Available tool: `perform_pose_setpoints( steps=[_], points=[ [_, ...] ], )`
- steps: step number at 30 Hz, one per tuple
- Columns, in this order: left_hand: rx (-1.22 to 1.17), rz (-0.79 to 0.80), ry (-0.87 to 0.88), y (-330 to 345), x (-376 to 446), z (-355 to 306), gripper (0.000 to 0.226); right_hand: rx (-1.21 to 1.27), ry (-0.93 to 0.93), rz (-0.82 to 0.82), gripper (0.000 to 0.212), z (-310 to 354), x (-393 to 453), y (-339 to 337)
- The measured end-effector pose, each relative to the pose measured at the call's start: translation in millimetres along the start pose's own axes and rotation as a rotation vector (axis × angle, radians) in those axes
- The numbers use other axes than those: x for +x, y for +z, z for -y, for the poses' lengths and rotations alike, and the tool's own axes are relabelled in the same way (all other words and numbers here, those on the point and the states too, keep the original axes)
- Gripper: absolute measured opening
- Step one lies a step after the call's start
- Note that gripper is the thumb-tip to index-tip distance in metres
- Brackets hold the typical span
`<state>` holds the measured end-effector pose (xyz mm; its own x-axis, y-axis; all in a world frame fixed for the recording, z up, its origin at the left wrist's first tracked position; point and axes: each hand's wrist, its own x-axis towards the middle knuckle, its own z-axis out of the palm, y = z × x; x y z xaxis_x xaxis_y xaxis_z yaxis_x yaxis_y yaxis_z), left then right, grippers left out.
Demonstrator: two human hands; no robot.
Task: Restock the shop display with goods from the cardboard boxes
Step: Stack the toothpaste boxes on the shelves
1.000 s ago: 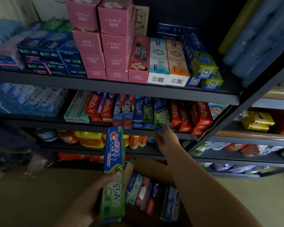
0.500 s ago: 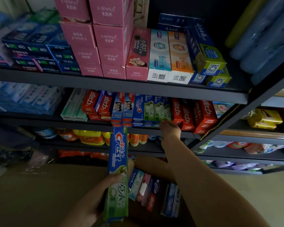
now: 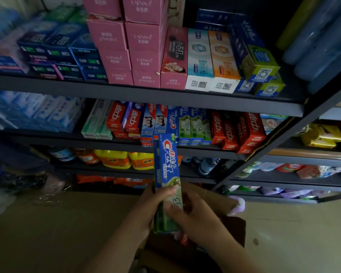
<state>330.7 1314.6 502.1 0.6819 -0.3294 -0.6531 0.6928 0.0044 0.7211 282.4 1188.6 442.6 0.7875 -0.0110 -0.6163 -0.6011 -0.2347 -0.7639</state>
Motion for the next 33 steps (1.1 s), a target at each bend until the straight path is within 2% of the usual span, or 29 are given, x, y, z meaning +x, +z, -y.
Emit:
perform_pose_setpoints(
  steps=[2, 4, 7, 11, 14, 17, 19, 21, 27, 30, 33],
  points=[
    [-0.042, 0.021, 0.016, 3, 3, 4, 0.006, -0.026, -0.03, -0.075, 0.058, 0, -7, 3],
    [-0.084, 0.005, 0.004, 10, -1, 0, 0.017, 0.022, -0.083, -0.122, 0.04, 3, -14, 3],
    [-0.072, -0.018, 0.04, 12, 1, 6, 0.025, 0.147, -0.11, -0.135, 0.03, 7, -19, 0],
    [-0.103, -0.037, 0.04, 6, 10, 14, 0.019, 0.463, -0.085, -0.102, 0.031, 7, -19, 0],
    [-0.1, -0.084, 0.037, 0, 19, 23, 0.017, 0.624, -0.061, -0.19, 0.024, 4, -11, -7],
    [-0.068, -0.157, -0.008, -7, 43, 29, 0.024, 0.579, -0.049, -0.355, 0.026, 0, 9, -30],
    [-0.044, -0.264, -0.003, -13, 69, 30, 0.029, 0.539, -0.038, -0.4, 0.027, 4, 27, -50],
    [-0.041, -0.319, 0.029, -20, 97, 31, 0.036, 0.589, -0.047, -0.39, 0.029, 10, 50, -70],
    [-0.009, -0.391, -0.068, -32, 122, 52, 0.041, 0.689, -0.019, -0.388, 0.017, 35, 115, -108],
    [-0.005, -0.46, -0.086, -38, 126, 56, 0.043, 0.679, 0.056, -0.365, 0.024, 36, 133, -114],
    [-0.001, -0.457, -0.111, -43, 133, 60, 0.048, 0.76, 0.078, -0.36, 0.036, 34, 140, -116]
  ],
)
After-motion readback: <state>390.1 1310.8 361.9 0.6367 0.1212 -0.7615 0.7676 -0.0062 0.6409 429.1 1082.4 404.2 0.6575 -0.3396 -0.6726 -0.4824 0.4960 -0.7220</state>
